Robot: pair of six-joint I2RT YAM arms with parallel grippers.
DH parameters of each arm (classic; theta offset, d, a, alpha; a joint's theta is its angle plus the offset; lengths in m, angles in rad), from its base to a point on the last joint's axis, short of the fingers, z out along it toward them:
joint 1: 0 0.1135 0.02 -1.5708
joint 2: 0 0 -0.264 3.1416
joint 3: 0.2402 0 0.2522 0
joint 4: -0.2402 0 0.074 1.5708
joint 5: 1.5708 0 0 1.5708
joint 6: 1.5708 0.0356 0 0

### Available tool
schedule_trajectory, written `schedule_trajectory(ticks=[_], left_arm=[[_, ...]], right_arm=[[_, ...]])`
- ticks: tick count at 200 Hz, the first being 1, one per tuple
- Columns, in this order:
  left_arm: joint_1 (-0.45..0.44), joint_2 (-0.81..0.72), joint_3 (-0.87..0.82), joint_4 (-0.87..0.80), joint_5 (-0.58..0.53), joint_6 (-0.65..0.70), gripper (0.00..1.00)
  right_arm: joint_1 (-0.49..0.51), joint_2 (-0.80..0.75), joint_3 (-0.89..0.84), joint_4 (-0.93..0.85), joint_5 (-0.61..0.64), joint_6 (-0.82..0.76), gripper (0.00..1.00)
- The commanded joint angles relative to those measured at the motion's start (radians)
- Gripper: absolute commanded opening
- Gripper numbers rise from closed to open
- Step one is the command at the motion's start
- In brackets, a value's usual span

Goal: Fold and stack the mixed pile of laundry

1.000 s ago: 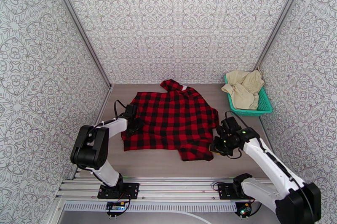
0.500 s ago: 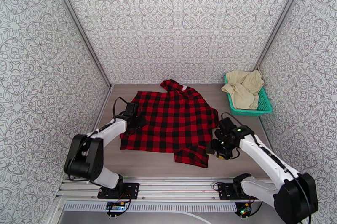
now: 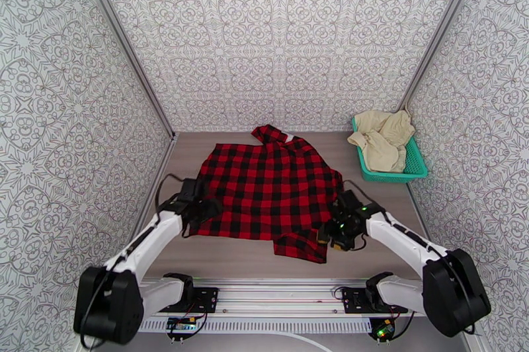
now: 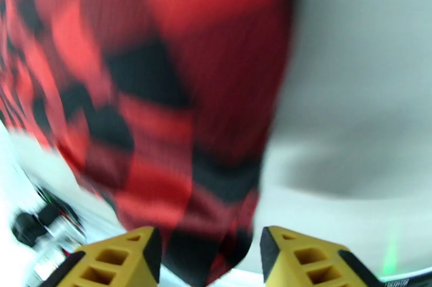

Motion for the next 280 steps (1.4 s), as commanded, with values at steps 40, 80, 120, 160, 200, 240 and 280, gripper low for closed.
schedule_trajectory(ticks=[40, 80, 120, 160, 200, 240, 280], left_arm=[[0.115, -0.075, -0.136, -0.106, -0.048, -0.157, 0.88], [0.17, -0.053, -0.192, -0.003, 0.006, -0.129, 0.81], [0.165, 0.042, -0.197, 0.115, 0.08, -0.139, 0.69], [0.167, 0.032, -0.228, 0.246, 0.057, -0.134, 0.53], [0.165, 0.02, -0.24, 0.327, 0.077, -0.156, 0.34], [0.166, -0.021, -0.242, 0.332, 0.077, -0.15, 0.0], [0.168, -0.065, -0.238, 0.316, 0.082, -0.143, 0.0]], right_arm=[[-0.06, 0.018, -0.063, 0.084, -0.074, 0.03, 0.48], [-0.052, -0.021, -0.142, 0.098, -0.072, 0.045, 0.48], [-0.037, 0.006, -0.17, 0.197, -0.092, 0.095, 0.46], [-0.034, 0.045, -0.208, 0.362, -0.127, 0.185, 0.38], [-0.034, 0.053, -0.188, 0.376, -0.112, 0.18, 0.23], [-0.034, 0.025, -0.153, 0.32, -0.102, 0.16, 0.05], [-0.034, -0.042, -0.106, 0.169, -0.083, 0.113, 0.0]])
